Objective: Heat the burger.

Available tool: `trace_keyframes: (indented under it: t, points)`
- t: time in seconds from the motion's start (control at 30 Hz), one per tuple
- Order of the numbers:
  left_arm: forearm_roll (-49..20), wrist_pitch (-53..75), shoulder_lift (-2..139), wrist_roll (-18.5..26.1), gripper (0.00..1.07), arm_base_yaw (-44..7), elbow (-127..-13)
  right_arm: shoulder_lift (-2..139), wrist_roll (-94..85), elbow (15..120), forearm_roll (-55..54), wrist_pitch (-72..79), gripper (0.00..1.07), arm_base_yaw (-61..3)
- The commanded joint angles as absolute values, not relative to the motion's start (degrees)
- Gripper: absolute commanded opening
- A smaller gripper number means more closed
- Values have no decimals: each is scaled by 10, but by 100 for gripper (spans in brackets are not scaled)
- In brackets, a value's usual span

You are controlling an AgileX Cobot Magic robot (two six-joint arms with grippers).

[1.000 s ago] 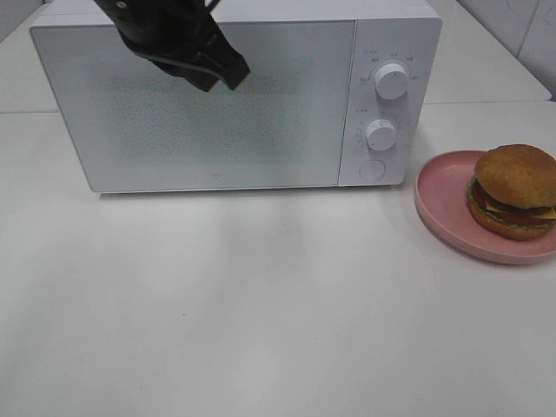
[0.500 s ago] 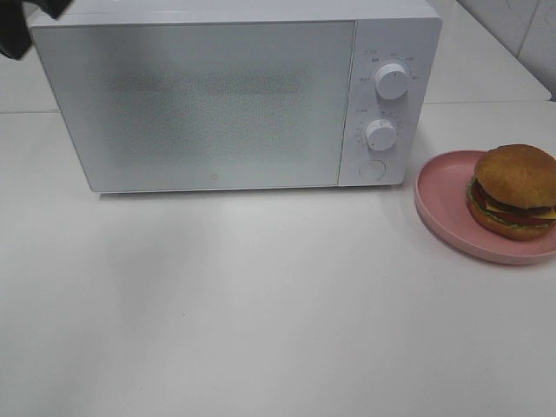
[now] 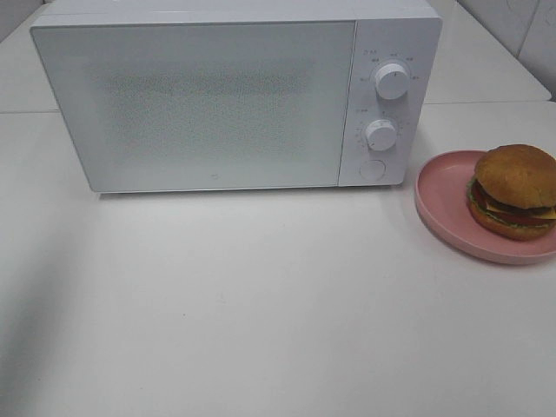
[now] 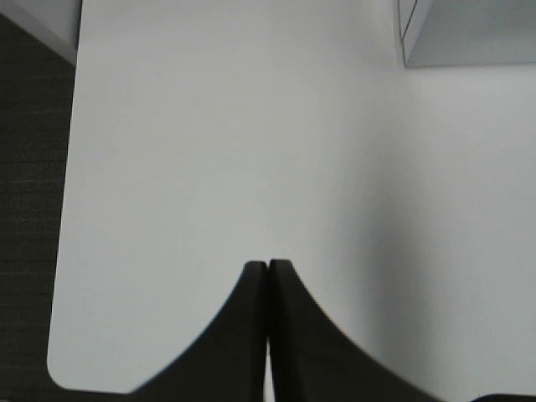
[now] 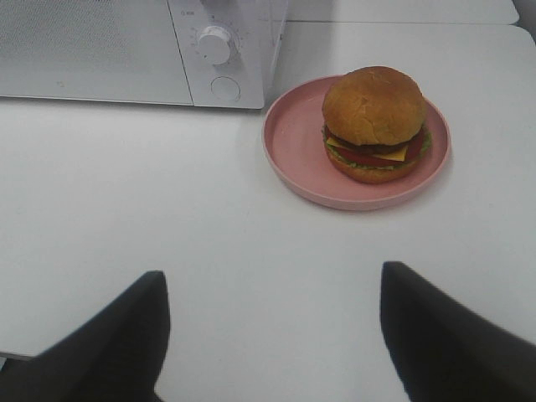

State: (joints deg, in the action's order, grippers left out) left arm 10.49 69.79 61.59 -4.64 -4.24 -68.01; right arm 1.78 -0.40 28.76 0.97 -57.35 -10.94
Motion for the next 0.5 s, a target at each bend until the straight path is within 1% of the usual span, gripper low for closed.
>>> trace_keyframes:
  t: [0.03,0.07,0.1,0.13,0.2,0.23,0.27,0.33,0.4,0.43,0.47,0.5]
  points:
    - [105,724,566,-49,0,-37,-635,14,0,286,11,-574,67,-107]
    - [103,714,516,-49,0,-37,-589,14,0,286,11,-574,67,-107]
    - [100,708,491,-49,0,-37,-566,14,0,286,11,-574,67,-107]
    - [100,708,491,-49,0,-37,-566,14,0,286,11,-574,67,-107]
    - [95,703,419,-49,0,-37,-506,14,0,286,11,-574,67,-107]
    - [95,703,419,-49,0,-37,-506,14,0,286,11,-574,67,-107]
    - [95,703,367,-49,0,-37,-469,14,0,286,11,-574,67,-107]
    - [95,703,347,-49,0,-37,-456,14,0,286,11,-574,67,-107]
    - [95,702,277,-49,0,-37,-418,14,0,286,11,-574,67,-107]
    - [95,702,277,-49,0,-37,-418,14,0,286,11,-574,67,-107]
    - [95,700,230,-49,0,-37,-400,14,0,286,11,-574,67,-107]
    - [95,700,230,-49,0,-37,-400,14,0,286,11,-574,67,-107]
